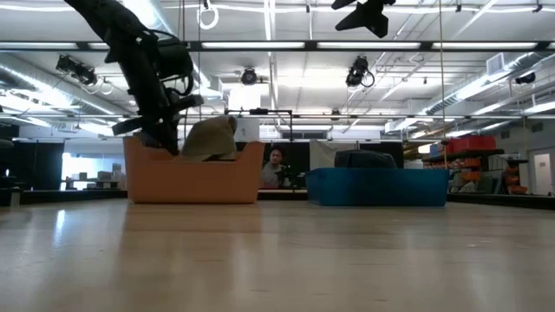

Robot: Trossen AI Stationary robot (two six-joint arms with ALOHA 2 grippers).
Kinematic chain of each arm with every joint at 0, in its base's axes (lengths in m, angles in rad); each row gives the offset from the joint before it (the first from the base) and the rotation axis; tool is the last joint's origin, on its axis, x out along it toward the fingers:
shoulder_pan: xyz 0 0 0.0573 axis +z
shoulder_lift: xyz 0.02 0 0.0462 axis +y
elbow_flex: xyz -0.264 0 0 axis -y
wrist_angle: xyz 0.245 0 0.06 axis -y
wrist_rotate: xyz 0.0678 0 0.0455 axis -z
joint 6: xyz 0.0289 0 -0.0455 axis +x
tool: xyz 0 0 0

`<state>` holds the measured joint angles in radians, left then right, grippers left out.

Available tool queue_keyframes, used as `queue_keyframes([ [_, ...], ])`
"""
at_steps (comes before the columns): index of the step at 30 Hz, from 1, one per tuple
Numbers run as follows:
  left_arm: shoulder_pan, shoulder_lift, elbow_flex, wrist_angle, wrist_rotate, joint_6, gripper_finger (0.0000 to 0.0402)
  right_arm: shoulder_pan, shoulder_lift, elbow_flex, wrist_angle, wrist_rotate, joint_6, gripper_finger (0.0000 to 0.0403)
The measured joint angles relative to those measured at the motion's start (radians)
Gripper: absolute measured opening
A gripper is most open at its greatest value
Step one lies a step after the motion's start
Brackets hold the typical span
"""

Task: Pick & Place hat
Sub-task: Put the brown cap into the orange bin

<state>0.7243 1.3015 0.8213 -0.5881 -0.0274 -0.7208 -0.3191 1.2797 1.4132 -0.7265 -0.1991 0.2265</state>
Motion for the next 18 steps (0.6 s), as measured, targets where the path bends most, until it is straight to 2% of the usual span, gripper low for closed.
queue_keyframes([
  [4, -0.029, -0.008, 0.0, 0.088, 0.005, 0.0, 0.0002, 0.0, 0.0, 0.0, 0.0, 0.0, -0.003, 0.0213],
  [8, -0.044, -0.008, 0.006, 0.104, 0.008, 0.0, 0.0002, 0.0, 0.0, 0.0, 0.0, 0.0, -0.001, 0.0213],
  [12, -0.062, -0.018, 0.052, 0.043, 0.006, 0.0, 0.0002, 0.0, 0.0, 0.0, 0.0, 0.0, 0.0, 0.0213],
  [18, -0.107, -0.041, 0.24, -0.155, -0.019, 0.031, 0.0002, 0.0, 0.0, 0.0, -0.001, 0.0, 0.0, 0.0213],
])
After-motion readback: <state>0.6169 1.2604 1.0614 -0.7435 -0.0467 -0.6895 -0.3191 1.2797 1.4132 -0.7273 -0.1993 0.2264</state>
